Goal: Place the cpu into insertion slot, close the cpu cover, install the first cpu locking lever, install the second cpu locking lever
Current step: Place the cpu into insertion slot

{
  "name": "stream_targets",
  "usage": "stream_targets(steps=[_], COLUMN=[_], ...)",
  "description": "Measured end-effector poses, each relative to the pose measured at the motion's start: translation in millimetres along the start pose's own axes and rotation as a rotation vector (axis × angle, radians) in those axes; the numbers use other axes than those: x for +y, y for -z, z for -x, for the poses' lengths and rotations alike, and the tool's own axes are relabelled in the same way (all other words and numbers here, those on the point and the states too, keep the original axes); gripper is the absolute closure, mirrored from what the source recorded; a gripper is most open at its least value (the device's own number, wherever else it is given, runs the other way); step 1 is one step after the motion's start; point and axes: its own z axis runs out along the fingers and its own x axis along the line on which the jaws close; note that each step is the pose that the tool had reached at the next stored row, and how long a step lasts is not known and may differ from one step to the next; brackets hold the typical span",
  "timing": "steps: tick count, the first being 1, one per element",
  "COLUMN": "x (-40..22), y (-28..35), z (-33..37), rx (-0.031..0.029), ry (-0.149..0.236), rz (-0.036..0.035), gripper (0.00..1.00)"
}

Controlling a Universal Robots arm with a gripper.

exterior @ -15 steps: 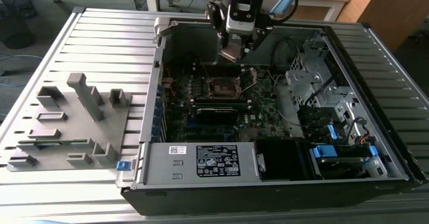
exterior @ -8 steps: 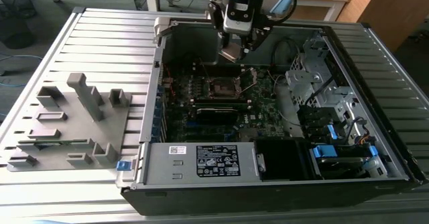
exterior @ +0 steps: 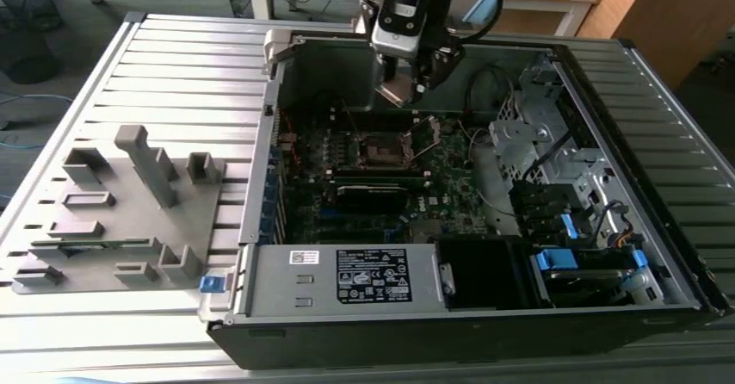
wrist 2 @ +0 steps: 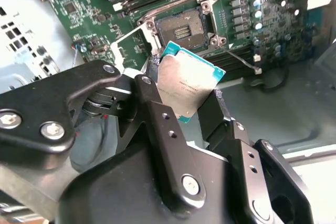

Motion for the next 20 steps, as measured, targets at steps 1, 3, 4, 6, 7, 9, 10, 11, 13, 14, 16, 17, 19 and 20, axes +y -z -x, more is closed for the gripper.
stream_targets(steps=[1, 3, 4, 6, 7, 9, 10, 11, 13, 14, 16, 17, 19, 20], x=[0.0, 0.0, 0.0, 0.0, 0.0, 0.0, 0.0, 0.0, 0.0, 0.0, 0.0, 0.0, 0.0, 0.0], y=[0.0, -0.1, -0.1, 0.0, 0.0, -0.1, -0.1, -0.1, -0.1, -0.2, -0.2, -0.2, -0.2, -0.3], z=[0.0, 0.0, 0.0, 0.1, 0.0, 0.0, 0.0, 0.0, 0.0, 0.0, 0.0, 0.0, 0.0, 0.0], rx=[-0.0018, -0.0051, -0.0066, -0.0076, -0.0077, -0.0078, -0.0078, -0.0078, -0.0089, -0.0102, -0.0136, -0.0149, -0.0173, -0.0189], ry=[-0.019, -0.055, -0.071, -0.083, -0.083, -0.084, -0.084, -0.084, -0.096, -0.111, -0.146, -0.16, -0.186, -0.203], rz=[0.0004, 0.0013, 0.0016, 0.0018, 0.0018, 0.0018, 0.0019, 0.0019, 0.0022, 0.0026, 0.0033, 0.0037, 0.0042, 0.0046], gripper=[0.46, 0.46, 0.46, 0.46, 0.46, 0.46, 0.46, 0.46, 0.46, 0.46, 0.46, 0.46, 0.46, 0.46])
